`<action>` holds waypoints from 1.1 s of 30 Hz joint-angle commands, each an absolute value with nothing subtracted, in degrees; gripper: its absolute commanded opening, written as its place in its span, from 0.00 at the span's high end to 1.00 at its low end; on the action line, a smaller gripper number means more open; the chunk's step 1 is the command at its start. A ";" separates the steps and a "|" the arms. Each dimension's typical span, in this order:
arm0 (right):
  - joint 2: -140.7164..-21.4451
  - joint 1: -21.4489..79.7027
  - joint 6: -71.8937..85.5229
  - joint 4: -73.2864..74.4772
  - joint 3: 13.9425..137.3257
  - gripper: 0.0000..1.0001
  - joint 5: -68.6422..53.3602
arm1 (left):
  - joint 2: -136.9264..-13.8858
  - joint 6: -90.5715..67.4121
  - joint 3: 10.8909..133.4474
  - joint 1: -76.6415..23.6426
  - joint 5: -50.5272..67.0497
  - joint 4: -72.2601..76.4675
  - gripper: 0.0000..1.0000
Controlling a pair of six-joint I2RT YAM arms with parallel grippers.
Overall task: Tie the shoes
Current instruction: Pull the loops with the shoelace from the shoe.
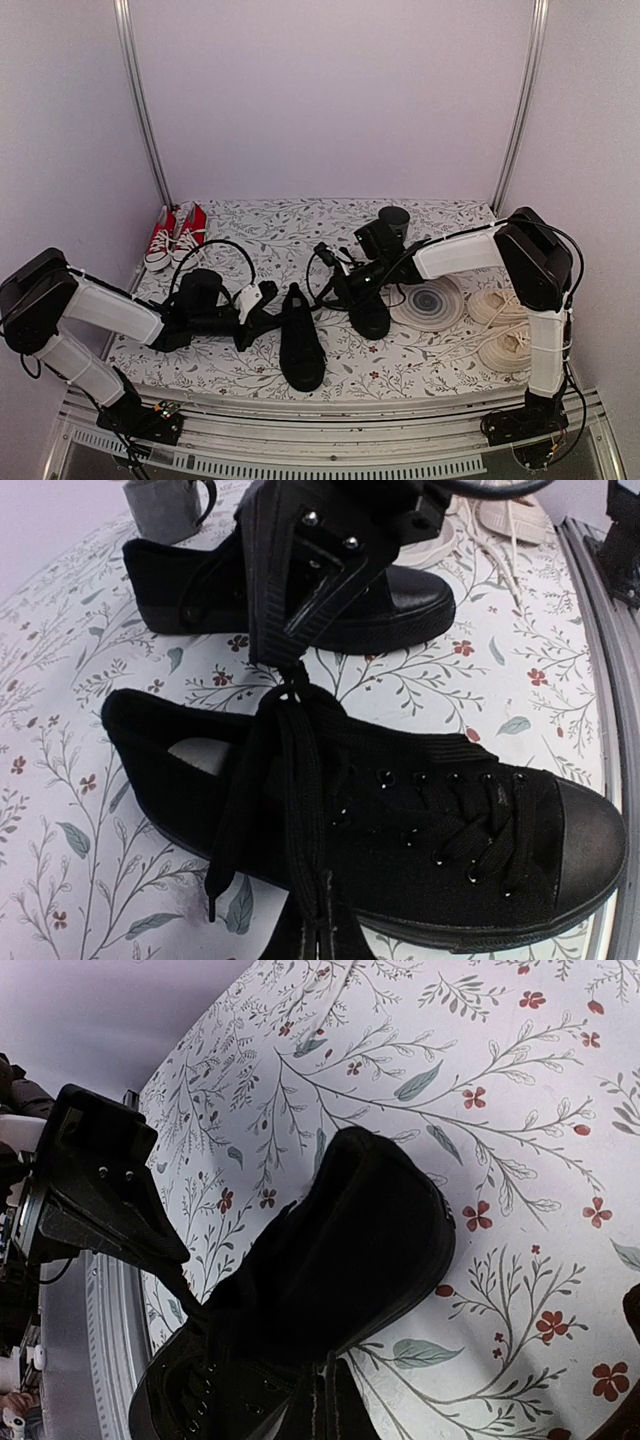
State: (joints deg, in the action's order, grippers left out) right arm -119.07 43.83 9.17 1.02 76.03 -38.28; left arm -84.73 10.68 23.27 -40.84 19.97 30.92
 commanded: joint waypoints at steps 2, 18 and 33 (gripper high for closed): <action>-116.59 43.33 9.39 0.16 74.88 0.99 -38.55 | -86.64 7.23 23.33 -38.98 19.35 29.93 1.00; -121.44 40.26 15.23 -14.04 73.54 0.38 -58.57 | -87.60 10.12 24.78 -38.76 22.87 29.05 1.00; -129.15 41.19 15.81 -15.60 78.75 0.51 -65.17 | -87.06 10.18 25.05 -38.67 22.98 28.39 1.00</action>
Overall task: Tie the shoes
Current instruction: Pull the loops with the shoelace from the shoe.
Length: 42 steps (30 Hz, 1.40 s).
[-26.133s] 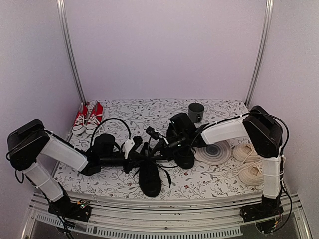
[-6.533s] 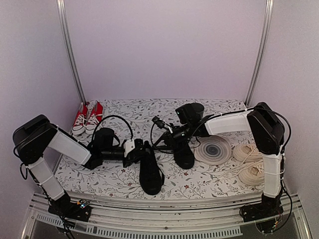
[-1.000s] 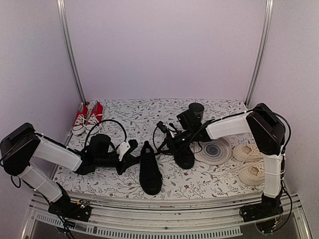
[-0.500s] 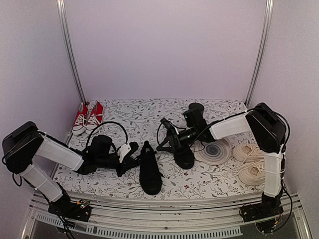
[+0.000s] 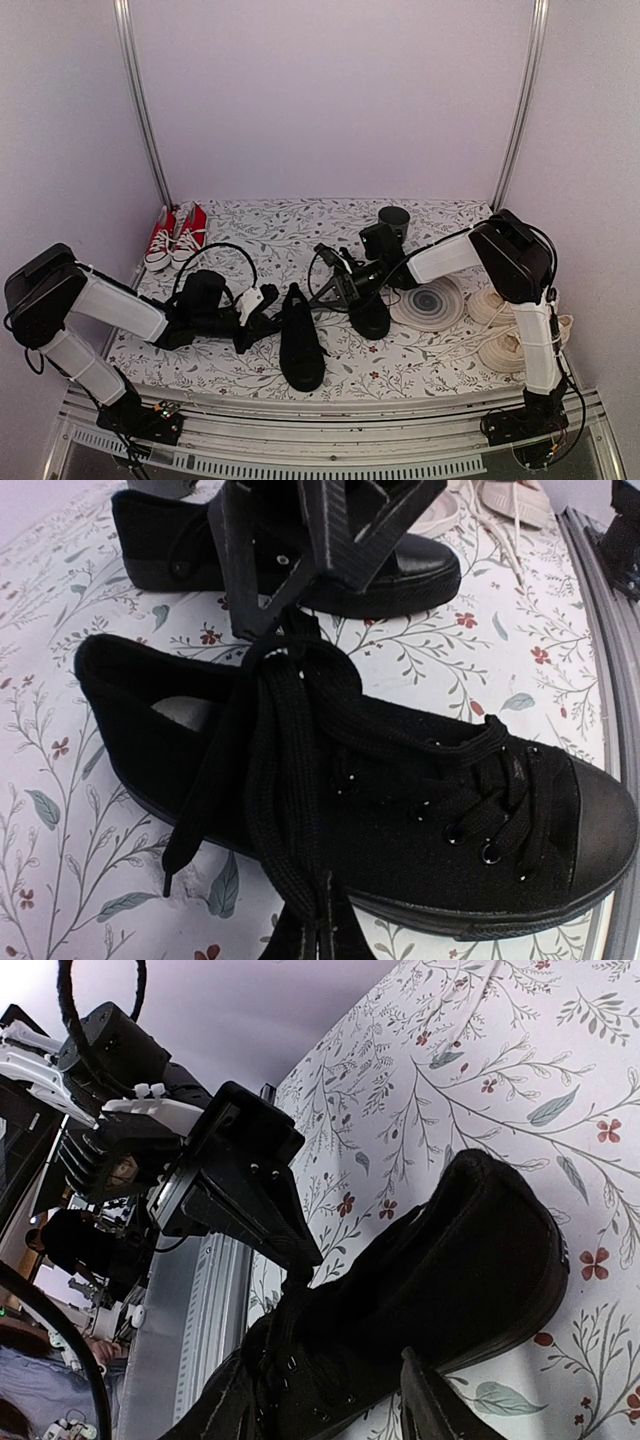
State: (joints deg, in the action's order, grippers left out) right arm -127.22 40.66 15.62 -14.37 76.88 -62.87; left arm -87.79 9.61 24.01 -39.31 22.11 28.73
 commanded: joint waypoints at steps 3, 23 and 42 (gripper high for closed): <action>-129.75 41.53 15.72 -15.38 79.27 0.60 -65.21 | -87.03 10.10 25.18 -38.54 22.86 28.32 1.00; -124.75 41.78 13.92 -13.95 73.38 0.99 -60.58 | -84.03 3.37 24.96 -33.77 19.41 28.32 1.00; -118.27 42.96 11.98 -10.73 64.32 0.99 -48.87 | -92.04 -6.55 27.08 -28.30 22.79 23.93 1.00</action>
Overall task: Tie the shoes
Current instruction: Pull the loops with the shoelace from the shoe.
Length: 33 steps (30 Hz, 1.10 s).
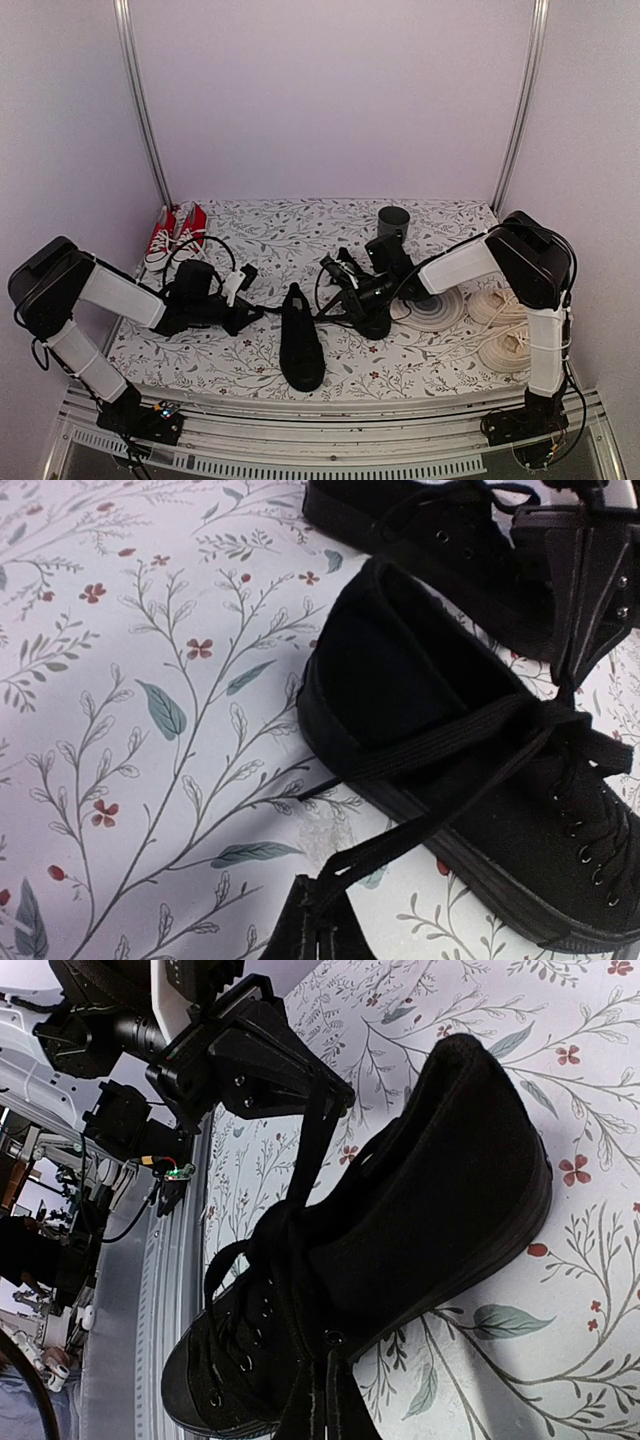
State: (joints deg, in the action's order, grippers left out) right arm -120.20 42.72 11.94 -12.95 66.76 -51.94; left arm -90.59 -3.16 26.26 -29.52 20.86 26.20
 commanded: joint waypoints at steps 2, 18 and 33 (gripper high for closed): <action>-118.14 42.86 12.04 -10.72 63.58 0.99 -47.75 | -91.75 -7.89 26.10 -28.32 22.83 23.81 1.00; -119.55 41.66 11.84 -7.73 63.47 0.99 -41.36 | -91.66 -16.17 22.10 -29.26 26.68 22.58 1.00; -121.36 40.48 11.48 -5.51 61.65 0.99 -35.66 | -93.03 -16.77 21.43 -30.63 26.76 23.26 1.00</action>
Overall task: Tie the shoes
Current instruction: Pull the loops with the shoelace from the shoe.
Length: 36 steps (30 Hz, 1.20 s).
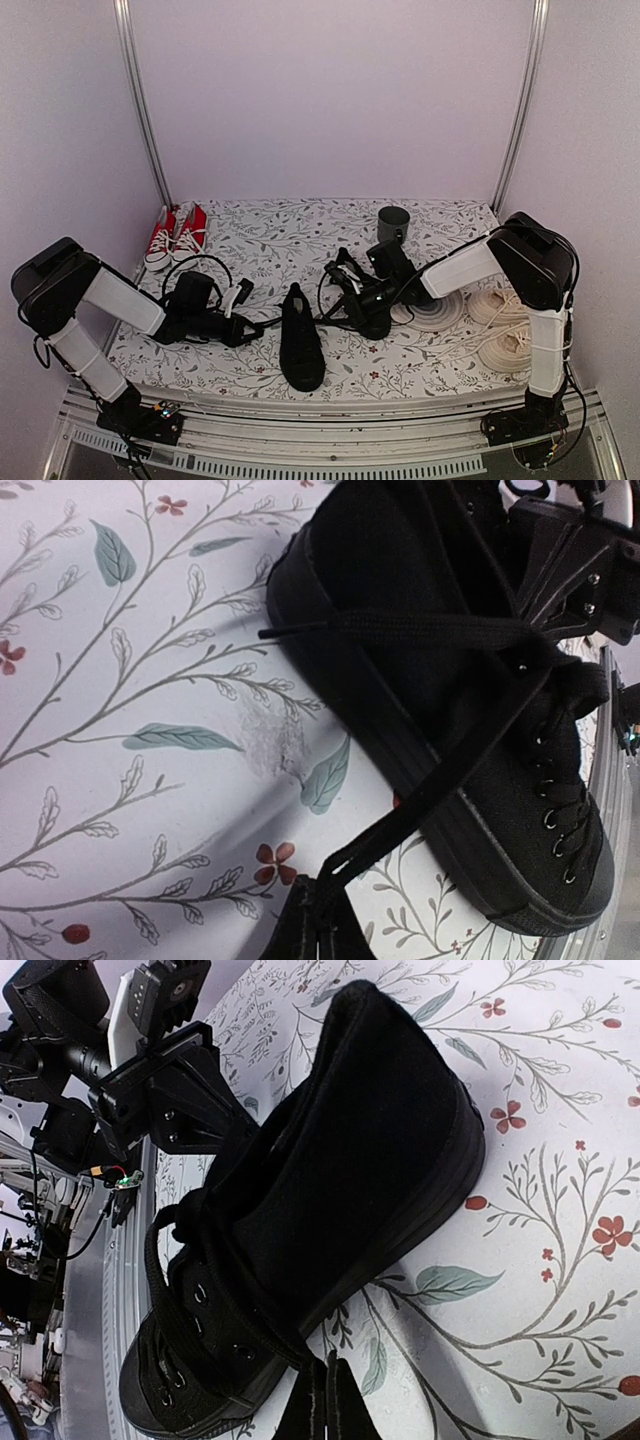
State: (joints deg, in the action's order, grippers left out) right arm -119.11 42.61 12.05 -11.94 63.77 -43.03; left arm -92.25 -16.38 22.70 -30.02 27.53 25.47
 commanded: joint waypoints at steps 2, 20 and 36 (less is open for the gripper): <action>-121.31 40.45 11.26 -4.14 62.37 0.99 -34.81 | -93.22 -16.62 21.42 -30.74 27.13 23.48 1.00; -121.49 41.75 9.85 -0.05 64.14 0.99 -31.44 | -94.04 -16.69 21.74 -31.20 26.34 23.14 1.00; -114.97 42.89 8.98 -1.36 67.20 0.65 -38.80 | -86.08 -8.46 21.63 -38.46 24.97 27.94 0.50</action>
State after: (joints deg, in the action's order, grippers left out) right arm -117.97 43.13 10.37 -3.70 66.92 -38.52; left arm -91.29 -12.47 22.85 -36.12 27.16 27.49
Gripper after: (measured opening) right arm 0.256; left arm 0.425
